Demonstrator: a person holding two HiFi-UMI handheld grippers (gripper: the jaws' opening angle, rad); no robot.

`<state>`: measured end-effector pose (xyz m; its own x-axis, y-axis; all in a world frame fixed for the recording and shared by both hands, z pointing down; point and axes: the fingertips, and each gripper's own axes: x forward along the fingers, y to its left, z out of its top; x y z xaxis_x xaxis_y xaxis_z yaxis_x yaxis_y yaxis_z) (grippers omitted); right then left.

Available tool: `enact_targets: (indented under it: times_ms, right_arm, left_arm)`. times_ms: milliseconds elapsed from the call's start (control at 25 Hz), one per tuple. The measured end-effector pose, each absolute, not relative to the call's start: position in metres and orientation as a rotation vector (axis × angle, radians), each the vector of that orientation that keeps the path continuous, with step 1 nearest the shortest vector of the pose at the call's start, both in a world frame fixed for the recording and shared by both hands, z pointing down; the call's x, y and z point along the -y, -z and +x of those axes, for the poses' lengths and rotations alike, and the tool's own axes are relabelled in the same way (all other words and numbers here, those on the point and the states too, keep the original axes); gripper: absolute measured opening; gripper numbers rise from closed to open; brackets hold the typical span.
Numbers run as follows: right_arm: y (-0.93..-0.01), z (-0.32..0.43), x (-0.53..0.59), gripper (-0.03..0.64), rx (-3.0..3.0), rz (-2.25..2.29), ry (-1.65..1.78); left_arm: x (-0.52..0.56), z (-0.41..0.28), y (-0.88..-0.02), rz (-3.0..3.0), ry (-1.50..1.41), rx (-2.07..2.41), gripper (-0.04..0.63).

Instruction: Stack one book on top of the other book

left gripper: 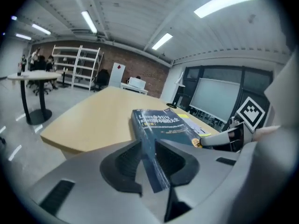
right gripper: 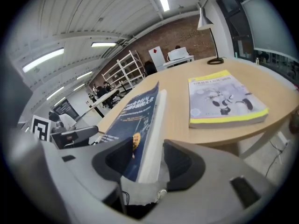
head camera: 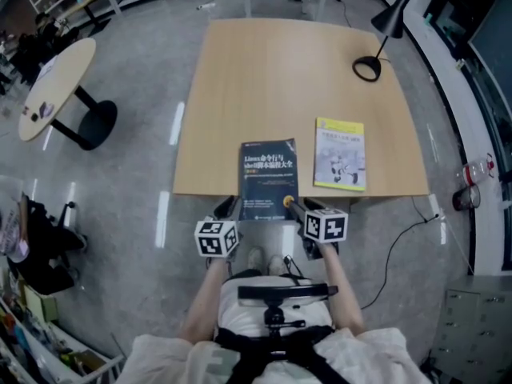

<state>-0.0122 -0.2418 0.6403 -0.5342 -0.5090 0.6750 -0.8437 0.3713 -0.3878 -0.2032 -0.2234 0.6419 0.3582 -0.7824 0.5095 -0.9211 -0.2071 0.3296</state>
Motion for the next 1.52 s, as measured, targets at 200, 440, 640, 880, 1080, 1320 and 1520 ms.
enact_targets:
  times_ms: [200, 440, 640, 880, 1080, 1320, 1520]
  right_arm:
    - [-0.655, -0.01, 0.236, 0.244, 2.175, 1.118, -1.071]
    - [-0.667, -0.017, 0.236, 0.272, 2.196, 1.011, -1.282]
    - [-0.666, -0.03, 0.233, 0.299, 2.249, 0.889, -1.343]
    - [-0.674, -0.033, 0.235, 0.299, 2.25, 0.792, -1.378]
    - [-0.679, -0.036, 0.235, 0.31, 2.254, 0.72, -1.45]
    - [-0.681, -0.04, 0.237, 0.31, 2.261, 0.683, -1.49]
    - [-0.688, -0.049, 0.235, 0.318, 2.245, 0.546, -1.701]
  left_arm:
    - [0.21, -0.193, -0.665, 1.926, -0.26, 1.326, 0.211]
    - [0.206, -0.173, -0.663, 1.909, -0.155, 1.14, 0.213]
    - [0.204, -0.172, -0.671, 1.846, -0.093, 1.039, 0.213]
    - [0.204, -0.169, -0.686, 1.814, -0.128, 0.907, 0.252]
    - [0.206, -0.167, -0.689, 1.835, -0.141, 0.893, 0.275]
    - [0.209, -0.161, -0.69, 1.855, -0.089, 0.89, 0.275]
    - [0.209, -0.157, -0.692, 1.803, -0.003, 0.794, 0.275]
